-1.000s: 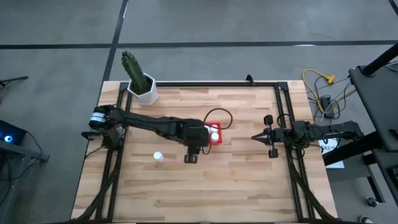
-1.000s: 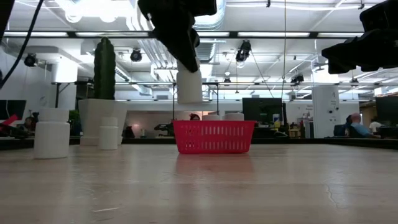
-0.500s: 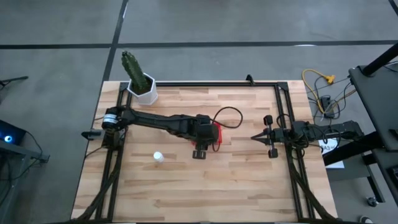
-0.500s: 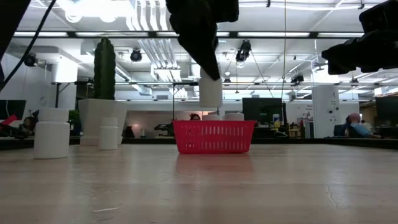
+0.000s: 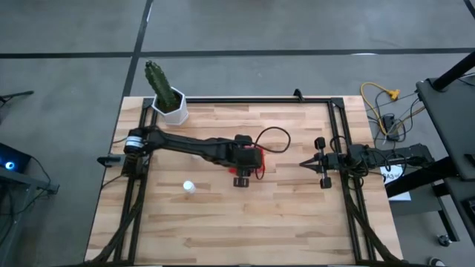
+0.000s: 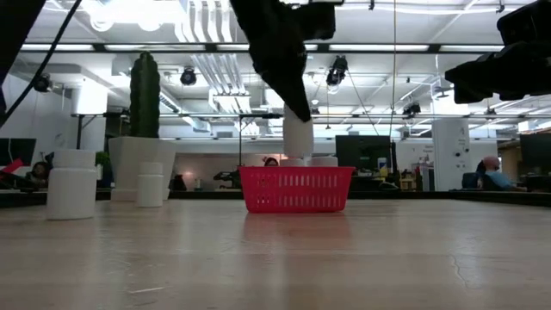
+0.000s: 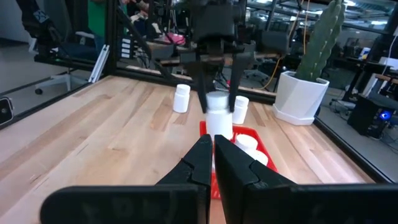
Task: Pick and place pill bottles into a basket
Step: Put the white pill bottle into the red bin
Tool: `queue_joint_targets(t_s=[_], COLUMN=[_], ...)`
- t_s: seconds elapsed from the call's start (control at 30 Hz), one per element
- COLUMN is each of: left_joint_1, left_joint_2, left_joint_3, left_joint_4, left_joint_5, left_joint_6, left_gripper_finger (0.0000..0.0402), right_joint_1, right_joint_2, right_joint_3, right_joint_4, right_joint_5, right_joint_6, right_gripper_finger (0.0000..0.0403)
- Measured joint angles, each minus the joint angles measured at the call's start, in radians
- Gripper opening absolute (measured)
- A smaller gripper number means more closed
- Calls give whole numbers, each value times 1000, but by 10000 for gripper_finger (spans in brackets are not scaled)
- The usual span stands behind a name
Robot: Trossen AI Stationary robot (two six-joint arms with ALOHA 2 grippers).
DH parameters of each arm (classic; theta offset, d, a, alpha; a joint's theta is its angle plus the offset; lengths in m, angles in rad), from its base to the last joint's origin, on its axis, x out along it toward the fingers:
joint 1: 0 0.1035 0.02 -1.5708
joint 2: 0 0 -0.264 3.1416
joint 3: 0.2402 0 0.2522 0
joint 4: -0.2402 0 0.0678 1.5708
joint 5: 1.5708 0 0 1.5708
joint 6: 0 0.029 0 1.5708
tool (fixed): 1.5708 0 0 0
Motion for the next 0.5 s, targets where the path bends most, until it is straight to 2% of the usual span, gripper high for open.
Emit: queue_joint_targets(t_s=[0.5], left_joint_1=[0], left_joint_2=[35], left_joint_3=[-4], left_joint_4=[1], left_joint_5=[-8], left_joint_6=[-1], left_gripper_finger=[142], right_joint_1=[0], right_joint_2=[1], right_joint_3=[0], right_joint_4=[-1], right_joint_5=[0], right_joint_6=[0], right_gripper_finger=[9])
